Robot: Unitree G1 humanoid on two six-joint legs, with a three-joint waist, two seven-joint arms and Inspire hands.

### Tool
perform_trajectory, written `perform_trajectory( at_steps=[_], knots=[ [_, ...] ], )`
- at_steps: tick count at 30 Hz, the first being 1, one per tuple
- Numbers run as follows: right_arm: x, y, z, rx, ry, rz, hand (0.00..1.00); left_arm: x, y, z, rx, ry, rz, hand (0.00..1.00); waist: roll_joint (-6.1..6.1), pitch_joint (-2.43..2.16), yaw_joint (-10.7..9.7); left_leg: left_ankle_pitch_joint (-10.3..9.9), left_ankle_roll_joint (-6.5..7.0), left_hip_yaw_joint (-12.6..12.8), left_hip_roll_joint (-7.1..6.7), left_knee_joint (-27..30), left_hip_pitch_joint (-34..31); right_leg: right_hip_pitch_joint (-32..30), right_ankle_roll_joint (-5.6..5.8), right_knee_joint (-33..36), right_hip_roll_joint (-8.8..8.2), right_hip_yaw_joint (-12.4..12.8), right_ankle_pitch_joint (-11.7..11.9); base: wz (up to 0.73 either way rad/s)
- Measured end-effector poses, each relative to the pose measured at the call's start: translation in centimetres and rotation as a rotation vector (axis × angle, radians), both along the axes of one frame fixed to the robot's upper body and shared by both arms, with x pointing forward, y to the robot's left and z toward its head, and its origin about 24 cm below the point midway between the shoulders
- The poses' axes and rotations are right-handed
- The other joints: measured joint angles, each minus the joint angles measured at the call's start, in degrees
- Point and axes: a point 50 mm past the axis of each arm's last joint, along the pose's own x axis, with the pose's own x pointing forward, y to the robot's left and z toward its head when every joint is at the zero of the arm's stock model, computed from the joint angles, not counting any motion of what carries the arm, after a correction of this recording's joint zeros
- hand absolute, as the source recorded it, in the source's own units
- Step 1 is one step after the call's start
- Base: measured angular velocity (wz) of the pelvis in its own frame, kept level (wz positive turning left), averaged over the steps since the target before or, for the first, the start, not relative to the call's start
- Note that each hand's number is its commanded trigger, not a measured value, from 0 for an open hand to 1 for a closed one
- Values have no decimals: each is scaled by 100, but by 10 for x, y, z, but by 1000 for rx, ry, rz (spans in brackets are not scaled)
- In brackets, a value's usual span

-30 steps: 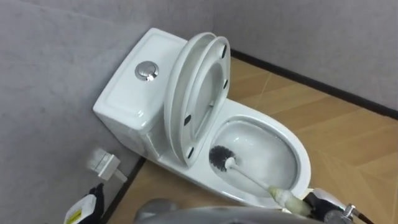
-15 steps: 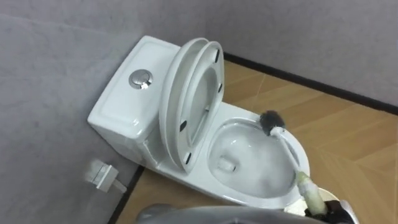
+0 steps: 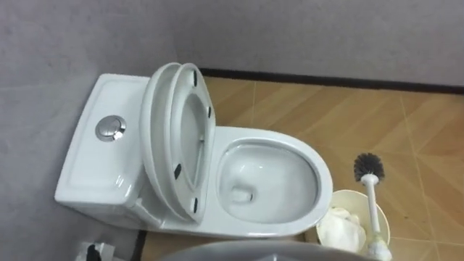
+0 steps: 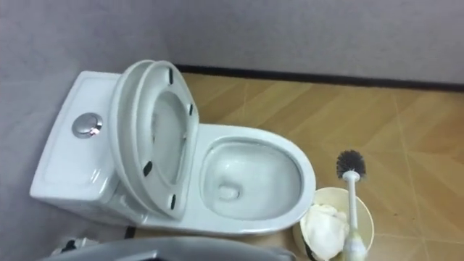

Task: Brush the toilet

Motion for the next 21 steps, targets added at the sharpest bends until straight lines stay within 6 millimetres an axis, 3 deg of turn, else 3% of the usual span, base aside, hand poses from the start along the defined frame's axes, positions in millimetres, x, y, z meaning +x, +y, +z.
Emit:
perform_trajectory(
  at_steps=[6,13,21],
  knots=[
    [-3,1,0,0,28,23,0,-4,-3,-3,-12,26,5,0,89,-7,-29,-36,-1,119,6,1,45,-16,11,-5,66,227,13,-20],
    [2,1,-1,1,19,27,0,-8,-4,-4,-17,47,10,0,167,-19,-52,-36,-1,155,8,-1,40,-75,10,11,71,277,16,-5],
    [-11,5,-4,70,110,61,0,-21,-6,-5,-39,101,12,0,113,-27,-49,-36,-1,135,12,-24,226,161,3,-103,36,245,23,1]
  ],
)
